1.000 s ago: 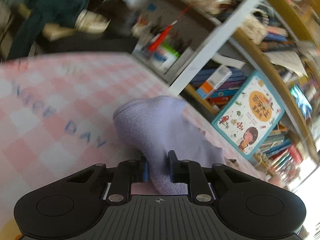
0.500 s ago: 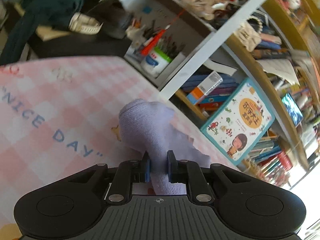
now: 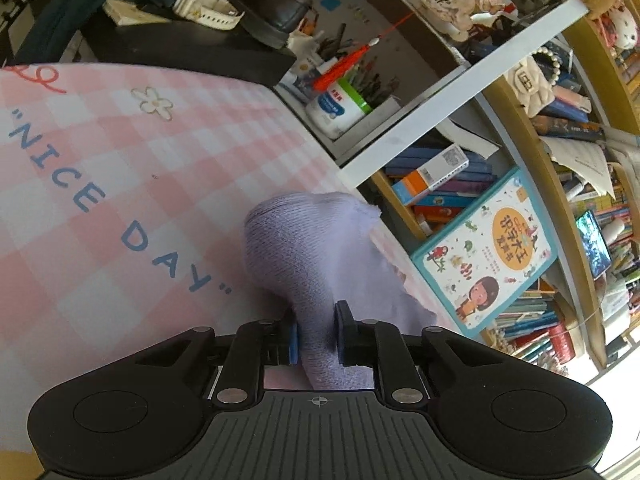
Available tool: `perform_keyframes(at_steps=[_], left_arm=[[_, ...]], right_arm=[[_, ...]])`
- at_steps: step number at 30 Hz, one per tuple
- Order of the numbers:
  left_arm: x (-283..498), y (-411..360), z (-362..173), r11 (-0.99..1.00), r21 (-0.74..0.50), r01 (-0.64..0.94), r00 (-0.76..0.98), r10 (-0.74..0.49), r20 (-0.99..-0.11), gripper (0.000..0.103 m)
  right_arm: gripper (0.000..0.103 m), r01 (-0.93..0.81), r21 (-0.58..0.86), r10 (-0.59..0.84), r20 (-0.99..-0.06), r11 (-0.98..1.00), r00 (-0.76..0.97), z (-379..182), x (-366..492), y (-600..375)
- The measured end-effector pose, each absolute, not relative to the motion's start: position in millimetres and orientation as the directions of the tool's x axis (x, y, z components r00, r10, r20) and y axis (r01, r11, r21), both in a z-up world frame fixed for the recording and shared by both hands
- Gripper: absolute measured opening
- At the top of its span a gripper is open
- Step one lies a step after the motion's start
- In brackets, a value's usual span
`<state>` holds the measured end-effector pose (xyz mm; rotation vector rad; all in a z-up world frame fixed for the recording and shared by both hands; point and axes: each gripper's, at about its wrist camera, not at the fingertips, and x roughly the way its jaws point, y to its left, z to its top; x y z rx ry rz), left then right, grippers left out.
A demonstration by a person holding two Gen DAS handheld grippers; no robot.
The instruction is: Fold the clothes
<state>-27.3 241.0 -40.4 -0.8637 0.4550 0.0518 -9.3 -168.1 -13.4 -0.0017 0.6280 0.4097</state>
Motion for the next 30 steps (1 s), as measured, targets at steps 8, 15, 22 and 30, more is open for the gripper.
perform_keyframes(at_steps=[8,15,22,30], left_arm=[[-36,209,5,0.787,-0.605,-0.116,0.938,-0.114,-0.328,0.013],[-37,161,50,0.891,-0.454,0.01,0.956,-0.142,-0.258,0.013],[-39,78,81,0.954,-0.23,0.19,0.948,-0.24,-0.211,0.013],[-37,-37,38,0.904,0.063,0.422,0.825,-0.354,-0.44,0.014]], right_arm=[[0.059,-0.372,0.123,0.372,-0.571,0.92,0.732,-13,-9,-168],[0.059,-0.371,0.126,0.373,-0.571,0.92,0.732,-13,-9,-168],[0.059,-0.371,0.133,0.377,-0.57,0.919,0.73,-12,-8,-170],[0.059,-0.37,0.143,0.382,-0.567,0.918,0.729,-13,-9,-171]])
